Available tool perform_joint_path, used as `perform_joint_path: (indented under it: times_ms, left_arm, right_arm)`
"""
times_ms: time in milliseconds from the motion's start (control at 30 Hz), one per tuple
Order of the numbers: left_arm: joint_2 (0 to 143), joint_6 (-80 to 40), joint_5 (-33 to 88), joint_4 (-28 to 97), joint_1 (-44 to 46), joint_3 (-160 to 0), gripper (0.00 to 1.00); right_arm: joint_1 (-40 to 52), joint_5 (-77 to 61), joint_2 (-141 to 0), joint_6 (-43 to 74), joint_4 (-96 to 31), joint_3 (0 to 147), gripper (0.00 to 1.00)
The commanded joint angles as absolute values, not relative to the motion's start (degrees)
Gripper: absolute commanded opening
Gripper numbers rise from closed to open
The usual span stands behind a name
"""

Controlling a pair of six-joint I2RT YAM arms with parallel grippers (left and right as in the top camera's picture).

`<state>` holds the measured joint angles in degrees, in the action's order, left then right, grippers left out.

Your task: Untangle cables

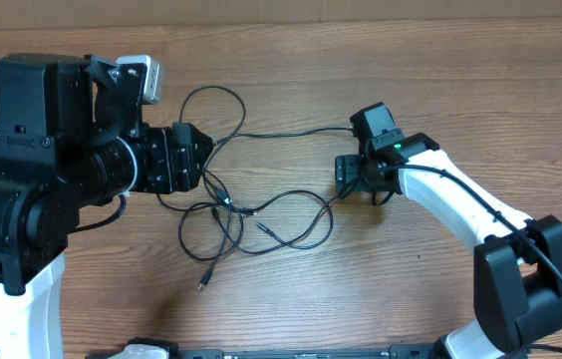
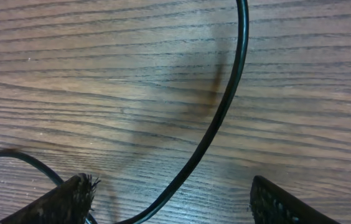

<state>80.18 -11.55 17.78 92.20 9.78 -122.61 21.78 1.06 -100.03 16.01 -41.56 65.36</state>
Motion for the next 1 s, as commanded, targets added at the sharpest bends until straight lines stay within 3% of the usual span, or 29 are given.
perform_joint_path:
  times_ms: [0, 233, 267, 333, 433, 500, 833, 900, 967]
  left_arm:
    - [80.16, -10.28, 17.41, 92.31, 10.15, -123.74, 0.74]
    - [80.16, -10.28, 17.41, 92.38, 10.15, -123.74, 0.74]
    - [80.14, -10.28, 17.41, 92.38, 10.15, -123.74, 0.74]
    - [80.14, -10.28, 17.41, 92.38, 10.15, -123.74, 0.74]
    - [80.14, -10.28, 17.41, 92.36, 10.15, -123.74, 0.74]
    - [80.14, -10.28, 17.41, 92.38, 10.15, -123.74, 0.74]
    - [80.16, -10.26, 17.39, 92.33, 10.15, -123.74, 0.75]
    - [80.16, -10.24, 17.39, 92.33, 10.15, -123.74, 0.75]
    - [80.16, -10.24, 17.37, 92.33, 10.15, -123.74, 0.75]
  right_arm:
    - [21.67, 1.58, -101.1, 16.56, -41.06, 65.58, 0.79]
    - [21.67, -1.43, -103.61, 16.56, -40.12, 65.58, 0.74]
    - [21.67, -1.67, -103.66, 16.56, -39.97, 65.56, 0.7]
    - [21.67, -1.85, -103.7, 16.56, -39.53, 65.39, 0.46]
    - [21.67, -1.83, -103.7, 16.53, -39.27, 65.14, 0.25]
    - [21.67, -1.85, -103.7, 16.56, -38.87, 64.84, 0.04]
    - [21.65, -11.77, -103.61, 16.45, -33.43, 65.41, 0.06]
    - [21.65, -11.64, -103.61, 17.17, -33.04, 65.54, 0.54]
    - [21.65, -10.13, -103.61, 18.92, -33.58, 65.56, 0.64]
